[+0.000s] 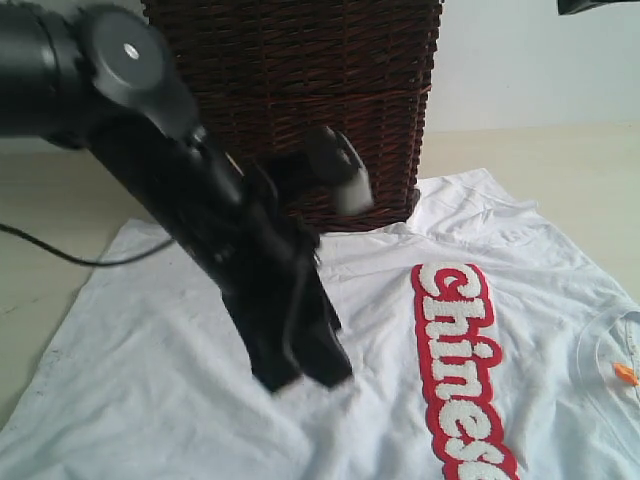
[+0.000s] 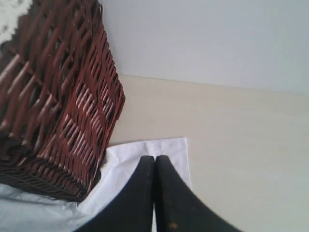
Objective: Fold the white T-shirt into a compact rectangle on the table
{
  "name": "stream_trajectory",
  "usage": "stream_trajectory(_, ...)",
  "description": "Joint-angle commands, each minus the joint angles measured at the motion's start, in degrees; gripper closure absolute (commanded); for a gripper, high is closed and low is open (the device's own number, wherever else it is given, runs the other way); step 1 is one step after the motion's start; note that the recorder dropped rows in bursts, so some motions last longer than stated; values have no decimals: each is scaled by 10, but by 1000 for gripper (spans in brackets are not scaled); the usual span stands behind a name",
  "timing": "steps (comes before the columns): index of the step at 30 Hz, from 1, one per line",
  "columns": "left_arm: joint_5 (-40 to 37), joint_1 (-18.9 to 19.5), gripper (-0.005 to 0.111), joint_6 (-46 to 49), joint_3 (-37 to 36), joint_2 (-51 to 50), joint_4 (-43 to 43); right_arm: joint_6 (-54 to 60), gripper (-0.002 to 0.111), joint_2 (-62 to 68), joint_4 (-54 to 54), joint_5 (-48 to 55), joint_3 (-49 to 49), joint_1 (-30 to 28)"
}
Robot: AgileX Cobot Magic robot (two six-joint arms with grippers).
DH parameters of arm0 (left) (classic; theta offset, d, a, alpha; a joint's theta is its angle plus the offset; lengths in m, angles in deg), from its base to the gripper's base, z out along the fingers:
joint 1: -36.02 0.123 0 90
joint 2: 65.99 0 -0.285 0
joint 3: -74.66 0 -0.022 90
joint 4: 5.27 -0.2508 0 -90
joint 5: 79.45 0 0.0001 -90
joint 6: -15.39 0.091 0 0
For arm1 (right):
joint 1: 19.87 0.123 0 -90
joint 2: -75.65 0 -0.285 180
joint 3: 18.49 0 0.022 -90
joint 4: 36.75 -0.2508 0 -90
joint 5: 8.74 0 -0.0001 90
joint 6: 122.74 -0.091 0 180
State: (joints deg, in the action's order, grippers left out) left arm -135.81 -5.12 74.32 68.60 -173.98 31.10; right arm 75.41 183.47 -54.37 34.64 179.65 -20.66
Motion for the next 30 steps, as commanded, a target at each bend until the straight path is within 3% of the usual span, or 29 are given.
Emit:
stream_trajectory(1, 76, -133, 59, -13, -57, 7, -61, -3, 108, -115, -4, -96, -124, -4)
stream_trajectory(5, 207, -250, 55, -64, -96, -4, -133, -3, 108, -179, 2, -99, -192, -4)
stream_trajectory(9, 297, -318, 43, -145, -100, -38, -183, -3, 108, -223, 6, -95, -236, -4)
stream_trajectory(13, 357, -341, 43, -190, -99, -77, -224, -3, 108, -243, 0, -95, -257, -4)
stream_trajectory(17, 374, -341, 45, -208, -99, -106, -232, -3, 108, -246, 0, -91, -260, -4)
stream_trajectory(19, 374, -340, 49, -209, -99, -115, -241, -3, 108, -246, -1, -93, -260, -4)
stream_trajectory(22, 371, -339, 65, -209, -99, -130, -241, -3, 108, -246, -1, -102, -260, -2)
stream_trajectory(26, 348, -339, 103, -209, -93, -125, -233, -3, 108, -246, -1, -109, -260, -2)
stream_trajectory(30, 286, -339, 107, -206, -74, -92, -218, -3, 108, -246, -1, -110, -260, -2)
